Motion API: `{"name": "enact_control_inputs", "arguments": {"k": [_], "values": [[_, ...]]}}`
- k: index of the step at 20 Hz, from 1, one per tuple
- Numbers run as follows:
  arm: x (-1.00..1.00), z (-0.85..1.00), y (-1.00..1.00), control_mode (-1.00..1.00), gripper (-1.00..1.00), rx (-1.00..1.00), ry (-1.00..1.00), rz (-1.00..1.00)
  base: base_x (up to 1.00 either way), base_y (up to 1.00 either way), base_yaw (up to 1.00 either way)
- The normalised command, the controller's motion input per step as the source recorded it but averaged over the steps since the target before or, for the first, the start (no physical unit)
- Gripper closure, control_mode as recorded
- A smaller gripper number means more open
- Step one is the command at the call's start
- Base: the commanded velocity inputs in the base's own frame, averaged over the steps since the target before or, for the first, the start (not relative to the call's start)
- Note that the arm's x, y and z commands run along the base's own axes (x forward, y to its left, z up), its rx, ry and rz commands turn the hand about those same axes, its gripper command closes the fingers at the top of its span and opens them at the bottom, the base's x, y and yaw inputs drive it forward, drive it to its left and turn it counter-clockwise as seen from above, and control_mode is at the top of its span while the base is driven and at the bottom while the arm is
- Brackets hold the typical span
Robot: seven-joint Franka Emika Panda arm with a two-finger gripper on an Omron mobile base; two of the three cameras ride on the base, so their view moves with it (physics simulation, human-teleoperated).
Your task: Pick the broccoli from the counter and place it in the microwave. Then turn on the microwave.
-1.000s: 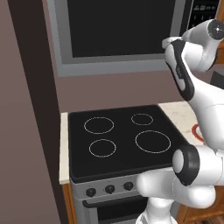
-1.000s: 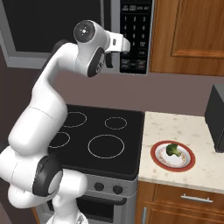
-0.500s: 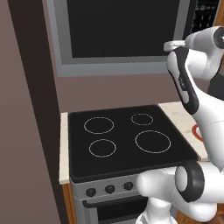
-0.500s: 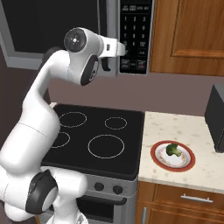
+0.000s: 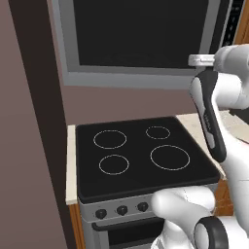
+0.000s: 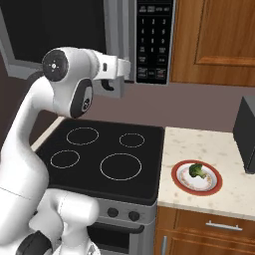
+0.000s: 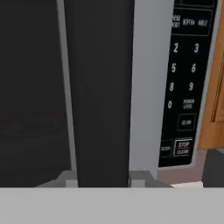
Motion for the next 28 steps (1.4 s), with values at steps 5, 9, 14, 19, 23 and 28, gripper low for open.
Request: {"name": "enact_control_inputs", "arguments": {"k": [5, 9, 14, 19, 23, 28], "values": [[-1.00, 0.24, 0.19, -1.00, 1.00, -0.03, 0.00, -0.14, 0.00, 0.00, 0.00], [-0.99, 0.18, 0.24, -1.00, 1.00, -0.04, 0.00, -0.17, 0.00, 0.00, 0.00], [-0.90, 0.12, 0.31, -1.00, 1.00, -0.04, 0.00, -0.16, 0.00, 0.00, 0.00], [-0.77, 0.10, 0.32, -1.00, 1.00, -0.05, 0.00, -0.14, 0.00, 0.00, 0.00], [-0.46, 0.06, 0.34, -1.00, -1.00, -0.05, 0.01, -0.11, 0.00, 0.00, 0.00], [-0.16, 0.13, 0.02, -1.00, -1.00, 0.00, 0.00, -0.05, 0.00, 0.00, 0.00]]}}
